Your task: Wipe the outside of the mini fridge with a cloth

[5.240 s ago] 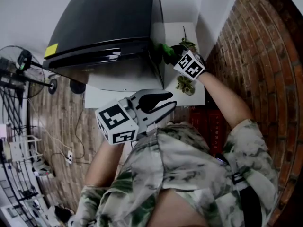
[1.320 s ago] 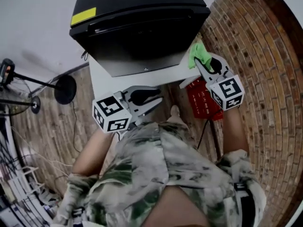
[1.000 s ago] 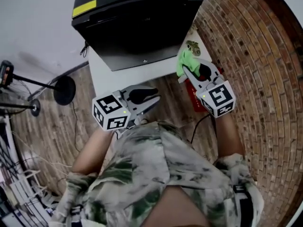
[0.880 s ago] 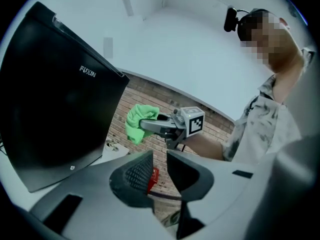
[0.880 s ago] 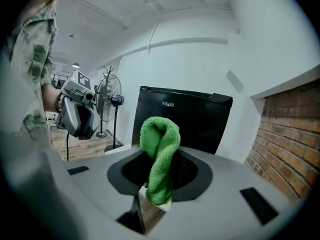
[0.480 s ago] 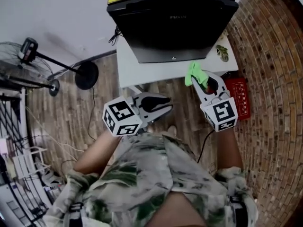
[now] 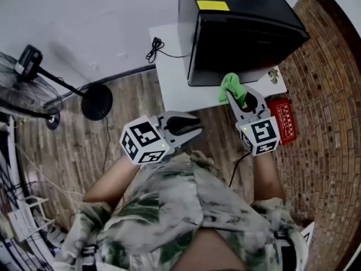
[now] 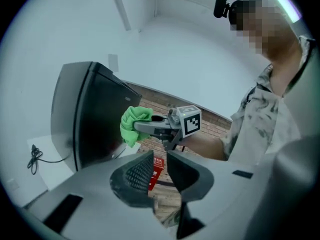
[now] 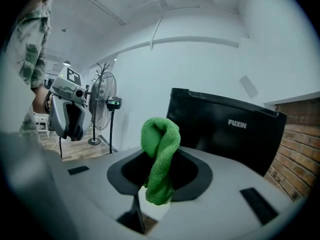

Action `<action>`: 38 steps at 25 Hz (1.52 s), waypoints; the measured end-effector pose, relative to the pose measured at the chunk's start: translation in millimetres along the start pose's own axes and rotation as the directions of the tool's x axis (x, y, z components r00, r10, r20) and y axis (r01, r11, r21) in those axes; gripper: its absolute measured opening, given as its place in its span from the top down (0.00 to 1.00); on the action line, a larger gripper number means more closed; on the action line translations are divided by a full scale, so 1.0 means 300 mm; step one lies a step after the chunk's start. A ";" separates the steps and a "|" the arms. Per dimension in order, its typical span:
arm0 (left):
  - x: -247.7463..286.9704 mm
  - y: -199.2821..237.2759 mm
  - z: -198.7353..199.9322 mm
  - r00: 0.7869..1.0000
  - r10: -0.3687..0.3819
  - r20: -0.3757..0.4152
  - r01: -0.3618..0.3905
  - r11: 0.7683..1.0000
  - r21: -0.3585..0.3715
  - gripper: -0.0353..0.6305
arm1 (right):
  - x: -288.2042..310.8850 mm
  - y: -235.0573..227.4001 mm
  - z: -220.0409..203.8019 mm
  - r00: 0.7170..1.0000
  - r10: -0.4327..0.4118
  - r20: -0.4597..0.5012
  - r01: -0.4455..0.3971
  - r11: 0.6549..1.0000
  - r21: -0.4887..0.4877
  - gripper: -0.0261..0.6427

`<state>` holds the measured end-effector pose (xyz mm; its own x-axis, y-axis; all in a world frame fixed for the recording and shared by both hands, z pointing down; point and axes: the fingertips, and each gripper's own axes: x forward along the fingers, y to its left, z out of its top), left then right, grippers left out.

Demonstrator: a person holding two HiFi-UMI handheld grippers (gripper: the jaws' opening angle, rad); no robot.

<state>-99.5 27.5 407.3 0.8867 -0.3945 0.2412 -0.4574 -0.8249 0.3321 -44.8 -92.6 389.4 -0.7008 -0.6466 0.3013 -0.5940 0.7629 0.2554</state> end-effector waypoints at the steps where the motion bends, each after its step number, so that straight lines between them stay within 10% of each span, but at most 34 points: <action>1: -0.055 0.018 -0.006 1.000 -0.001 0.001 0.001 1.000 0.005 0.81 | 0.033 0.035 0.030 1.000 -0.016 -0.001 0.016 1.000 -0.007 0.79; 10: -0.358 0.090 -0.071 0.999 -0.033 -0.004 0.033 0.999 -0.017 0.81 | 0.250 0.266 0.188 0.996 -0.088 -0.009 0.088 0.996 -0.001 0.79; 24: -0.494 0.190 -0.053 1.000 -0.011 0.023 0.011 1.000 -0.020 0.81 | 0.452 0.186 0.366 0.959 -0.279 0.041 0.281 0.959 -0.044 0.79; 38: -0.765 0.363 -0.011 0.979 -0.204 0.002 0.203 0.976 0.076 0.81 | 0.637 -0.021 0.587 0.708 -0.706 -0.002 0.703 0.706 -0.081 0.78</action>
<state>-353.2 29.4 391.1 0.9614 -0.2192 0.1666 -0.2615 -0.9160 0.3042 -244.5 -220.8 283.7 -0.0766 -0.9965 0.0346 -0.8802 0.0839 0.4671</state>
